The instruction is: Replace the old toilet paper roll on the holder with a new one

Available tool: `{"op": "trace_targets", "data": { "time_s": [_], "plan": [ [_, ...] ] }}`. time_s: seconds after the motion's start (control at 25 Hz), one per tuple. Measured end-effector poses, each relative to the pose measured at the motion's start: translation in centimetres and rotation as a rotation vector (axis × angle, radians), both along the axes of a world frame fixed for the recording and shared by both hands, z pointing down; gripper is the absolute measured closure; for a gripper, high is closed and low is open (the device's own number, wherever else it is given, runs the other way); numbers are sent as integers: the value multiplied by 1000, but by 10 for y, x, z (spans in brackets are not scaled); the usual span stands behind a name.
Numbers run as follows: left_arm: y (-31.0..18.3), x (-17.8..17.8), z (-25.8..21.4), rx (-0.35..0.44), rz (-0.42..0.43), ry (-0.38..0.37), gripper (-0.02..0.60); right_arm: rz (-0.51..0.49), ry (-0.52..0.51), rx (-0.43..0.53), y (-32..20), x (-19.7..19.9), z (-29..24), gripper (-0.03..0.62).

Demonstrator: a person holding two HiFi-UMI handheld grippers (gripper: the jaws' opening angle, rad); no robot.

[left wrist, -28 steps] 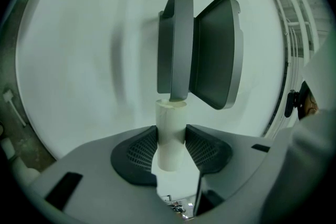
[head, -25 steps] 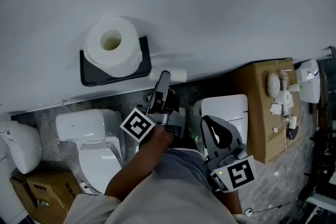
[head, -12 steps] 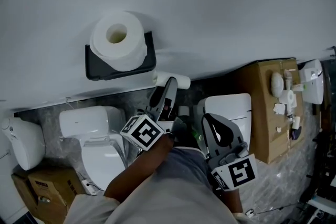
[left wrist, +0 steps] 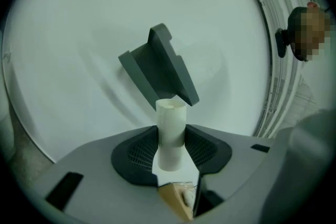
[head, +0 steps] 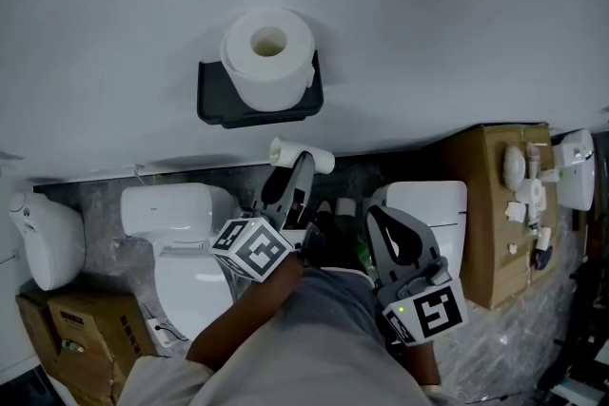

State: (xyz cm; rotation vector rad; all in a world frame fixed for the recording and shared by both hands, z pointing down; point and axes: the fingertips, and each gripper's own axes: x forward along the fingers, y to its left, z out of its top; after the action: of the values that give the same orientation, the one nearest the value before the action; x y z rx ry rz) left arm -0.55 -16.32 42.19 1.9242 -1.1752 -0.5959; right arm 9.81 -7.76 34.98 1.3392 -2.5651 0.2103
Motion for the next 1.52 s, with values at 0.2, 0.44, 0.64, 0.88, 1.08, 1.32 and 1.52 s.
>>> {"op": "trace_targets", "data": {
  "time_s": [0.2, 0.44, 0.64, 0.88, 1.08, 1.32, 1.52],
  "plan": [
    [15, -26, -12, 63, -24, -160, 417, -30, -3, 8, 8, -19, 0, 577],
    [29, -49, -24, 130, -41, -313, 417, -55, -14, 21, 16, -39, -2, 577],
    [39, -71, -31, 143, -33, -432, 417, -64, -32, 30, 25, -53, -2, 577],
    [46, -96, -51, 233, -42, -684, 417, -61, -51, 32, 32, -65, -2, 577],
    [51, -98, -61, 263, -27, -764, 417, -46, -54, 36, 37, -67, -2, 577],
    [56, -98, -77, 306, -30, -842, 422, -39, -51, 39, 38, -68, -3, 577],
    [57, -96, -83, 323, -29, -843, 425, -36, -49, 42, 39, -67, -5, 577]
  ]
}}
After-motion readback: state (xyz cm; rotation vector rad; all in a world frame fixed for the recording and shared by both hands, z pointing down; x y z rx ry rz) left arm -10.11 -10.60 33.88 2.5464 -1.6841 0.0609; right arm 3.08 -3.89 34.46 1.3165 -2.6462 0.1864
